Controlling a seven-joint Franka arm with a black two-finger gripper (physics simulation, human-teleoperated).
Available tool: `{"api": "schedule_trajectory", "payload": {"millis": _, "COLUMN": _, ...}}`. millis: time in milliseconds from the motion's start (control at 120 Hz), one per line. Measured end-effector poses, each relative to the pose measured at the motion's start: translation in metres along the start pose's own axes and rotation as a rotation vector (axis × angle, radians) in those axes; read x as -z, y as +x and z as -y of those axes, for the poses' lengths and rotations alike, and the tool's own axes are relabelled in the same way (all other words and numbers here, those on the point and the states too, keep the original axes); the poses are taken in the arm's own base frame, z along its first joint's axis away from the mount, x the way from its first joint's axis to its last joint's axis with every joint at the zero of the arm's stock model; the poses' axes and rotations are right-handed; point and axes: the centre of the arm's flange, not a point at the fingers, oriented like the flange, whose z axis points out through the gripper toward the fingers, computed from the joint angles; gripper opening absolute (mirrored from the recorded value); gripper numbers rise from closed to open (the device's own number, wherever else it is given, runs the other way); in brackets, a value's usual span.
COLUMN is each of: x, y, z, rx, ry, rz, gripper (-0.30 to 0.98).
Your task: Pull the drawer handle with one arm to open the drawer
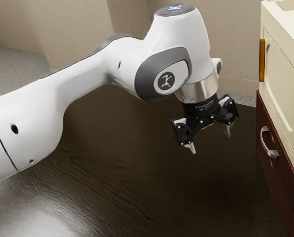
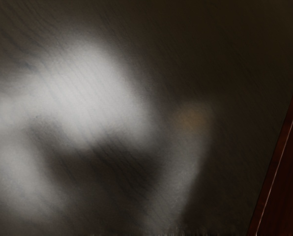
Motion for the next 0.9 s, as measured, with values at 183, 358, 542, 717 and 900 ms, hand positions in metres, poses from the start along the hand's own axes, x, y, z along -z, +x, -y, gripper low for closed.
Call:
{"api": "schedule_trajectory", "payload": {"millis": 183, "x": -0.007, "y": -0.003, "z": -0.012, "rx": -0.032, "ry": -0.036, "rz": 0.01, "gripper": 0.69}}
{"api": "schedule_trajectory", "payload": {"millis": 358, "x": -0.015, "y": -0.006, "z": -0.03, "rx": -0.06, "ry": -0.075, "rz": 0.02, "gripper": 0.69}}
{"api": "schedule_trajectory", "payload": {"millis": 542, "x": -0.021, "y": -0.011, "z": -0.035, "rx": -0.076, "ry": -0.117, "rz": 0.035, "gripper": 0.69}}
{"api": "schedule_trajectory", "payload": {"millis": 717, "x": -0.026, "y": -0.013, "z": -0.037, "rx": -0.08, "ry": -0.165, "rz": 0.041, "gripper": 0.69}}
{"api": "schedule_trajectory", "payload": {"millis": 900, "x": -0.027, "y": -0.012, "z": -0.04, "rx": -0.087, "ry": -0.212, "rz": 0.042, "gripper": 0.69}}
